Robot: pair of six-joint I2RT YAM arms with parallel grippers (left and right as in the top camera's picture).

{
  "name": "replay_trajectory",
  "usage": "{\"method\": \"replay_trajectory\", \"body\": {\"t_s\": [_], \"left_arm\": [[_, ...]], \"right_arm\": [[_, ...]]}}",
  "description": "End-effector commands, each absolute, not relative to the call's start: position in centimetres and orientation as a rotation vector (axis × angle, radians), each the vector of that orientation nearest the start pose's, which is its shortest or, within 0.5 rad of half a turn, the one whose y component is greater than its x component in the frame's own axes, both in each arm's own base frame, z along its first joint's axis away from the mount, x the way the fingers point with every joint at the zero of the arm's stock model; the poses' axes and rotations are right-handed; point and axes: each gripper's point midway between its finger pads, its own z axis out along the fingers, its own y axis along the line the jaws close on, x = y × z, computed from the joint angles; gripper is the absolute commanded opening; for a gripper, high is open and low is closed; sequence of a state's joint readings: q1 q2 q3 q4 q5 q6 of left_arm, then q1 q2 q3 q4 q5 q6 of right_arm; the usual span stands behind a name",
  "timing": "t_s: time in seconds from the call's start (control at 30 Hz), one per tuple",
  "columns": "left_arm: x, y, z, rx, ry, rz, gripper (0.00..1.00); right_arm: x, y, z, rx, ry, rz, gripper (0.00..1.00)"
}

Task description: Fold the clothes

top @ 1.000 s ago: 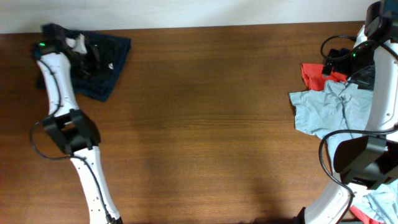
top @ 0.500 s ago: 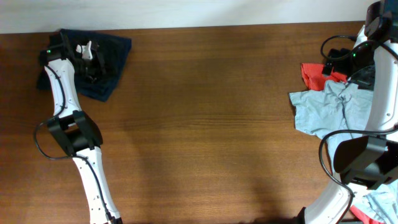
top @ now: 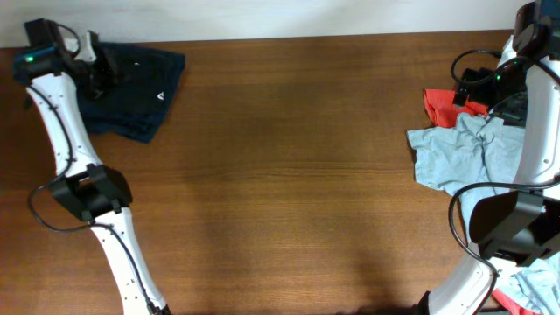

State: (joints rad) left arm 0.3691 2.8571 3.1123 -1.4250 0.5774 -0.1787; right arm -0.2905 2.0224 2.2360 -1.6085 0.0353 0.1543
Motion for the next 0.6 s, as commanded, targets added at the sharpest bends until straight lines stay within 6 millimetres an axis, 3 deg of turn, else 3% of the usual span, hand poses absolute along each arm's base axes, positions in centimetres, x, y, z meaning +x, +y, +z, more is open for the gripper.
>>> {"method": "replay_trajectory", "body": {"t_s": [0.0,0.2,0.27,0.33,0.43,0.57], "left_arm": [[56.6,14.7,6.2,-0.673,2.615,-0.665,0.0],[55.3,13.8,-1.6,-0.728,2.722,-0.759,0.0],[55.4,12.5,-2.0,-0.632,2.705,-0.881,0.0],[55.5,12.4,-1.7,-0.615,2.683,-0.917,0.0],[56.0,12.6,2.0,-0.59,2.585,-1.011,0.0],[55.9,12.2,10.3,-0.557,2.439,-1.15,0.0]], "right_arm": [[38.6,-12.1,22.0,0.662,2.893,-0.067,0.99],[38.6,-12.1,22.0,0.662,2.893,-0.067,0.99],[38.6,-12.1,22.0,0.662,2.893,-0.067,0.99],[38.6,-12.1,22.0,0.662,2.893,-0.067,0.99],[38.6,-12.1,22.0,0.662,2.893,-0.067,0.99],[38.6,-12.1,22.0,0.662,2.893,-0.067,0.99]]}}
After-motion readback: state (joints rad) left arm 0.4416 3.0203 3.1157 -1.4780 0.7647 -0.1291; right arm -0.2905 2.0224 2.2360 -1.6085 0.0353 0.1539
